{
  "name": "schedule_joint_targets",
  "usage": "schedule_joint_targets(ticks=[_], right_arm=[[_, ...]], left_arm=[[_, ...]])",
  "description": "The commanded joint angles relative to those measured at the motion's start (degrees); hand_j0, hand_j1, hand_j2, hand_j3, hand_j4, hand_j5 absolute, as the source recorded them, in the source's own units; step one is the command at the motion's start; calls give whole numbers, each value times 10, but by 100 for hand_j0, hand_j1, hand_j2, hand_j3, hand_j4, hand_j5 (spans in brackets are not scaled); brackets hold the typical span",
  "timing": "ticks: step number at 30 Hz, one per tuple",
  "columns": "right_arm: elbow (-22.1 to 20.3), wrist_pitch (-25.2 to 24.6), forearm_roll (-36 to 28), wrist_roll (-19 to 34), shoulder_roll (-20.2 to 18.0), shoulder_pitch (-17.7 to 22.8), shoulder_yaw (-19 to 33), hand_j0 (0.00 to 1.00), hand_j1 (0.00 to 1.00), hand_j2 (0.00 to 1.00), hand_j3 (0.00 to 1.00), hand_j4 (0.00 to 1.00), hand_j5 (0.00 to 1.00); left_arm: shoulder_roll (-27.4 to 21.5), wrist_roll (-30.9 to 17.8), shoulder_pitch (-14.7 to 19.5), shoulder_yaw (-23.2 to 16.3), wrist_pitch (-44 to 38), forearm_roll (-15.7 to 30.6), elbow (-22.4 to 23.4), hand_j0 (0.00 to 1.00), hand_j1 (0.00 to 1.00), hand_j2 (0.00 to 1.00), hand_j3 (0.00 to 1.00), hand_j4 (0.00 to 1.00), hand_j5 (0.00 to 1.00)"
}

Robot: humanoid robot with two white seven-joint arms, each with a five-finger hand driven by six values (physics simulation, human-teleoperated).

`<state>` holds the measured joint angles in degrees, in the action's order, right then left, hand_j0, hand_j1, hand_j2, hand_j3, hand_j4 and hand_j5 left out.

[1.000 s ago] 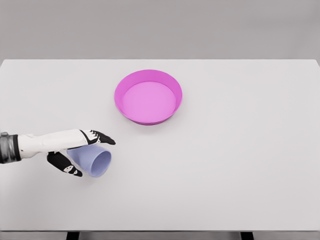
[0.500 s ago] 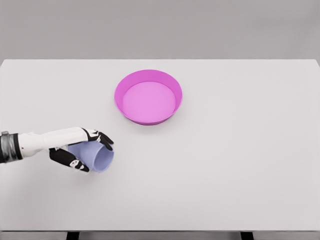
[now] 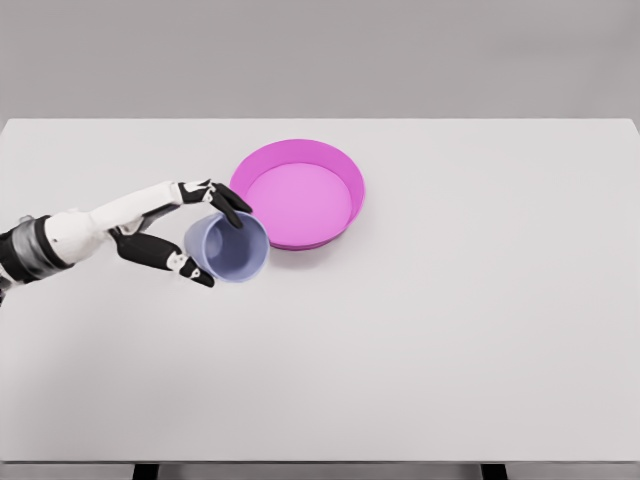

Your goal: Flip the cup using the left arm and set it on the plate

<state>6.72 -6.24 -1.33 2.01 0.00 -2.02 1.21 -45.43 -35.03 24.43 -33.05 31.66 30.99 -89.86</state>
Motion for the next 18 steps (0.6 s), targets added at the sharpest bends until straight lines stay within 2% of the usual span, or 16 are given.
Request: schedule_joint_targets(ticks=[1, 4, 6, 10, 18], right_arm=[[0, 0, 0, 0, 0, 0, -1, 100, 100, 100, 100, 100, 100], [0, 0, 0, 0, 0, 0, 0, 100, 100, 100, 100, 100, 100], [0, 0, 0, 0, 0, 0, 0, 100, 100, 100, 100, 100, 100], [0, 0, 0, 0, 0, 0, 0, 100, 100, 100, 100, 100, 100], [0, 0, 0, 0, 0, 0, -1, 100, 100, 100, 100, 100, 100]], left_arm=[[13, 0, 0, -3, -12, 50, 13, 54, 54, 54, 54, 54, 54], [18, 0, 8, -4, -55, 109, 15, 54, 54, 54, 54, 54, 54], [24, 0, 12, -3, -74, 127, 16, 54, 54, 54, 54, 54, 54], [59, 0, 27, -4, -109, 129, 42, 54, 54, 54, 54, 54, 54], [143, 0, 83, -4, -140, 133, 123, 54, 54, 54, 54, 54, 54]])
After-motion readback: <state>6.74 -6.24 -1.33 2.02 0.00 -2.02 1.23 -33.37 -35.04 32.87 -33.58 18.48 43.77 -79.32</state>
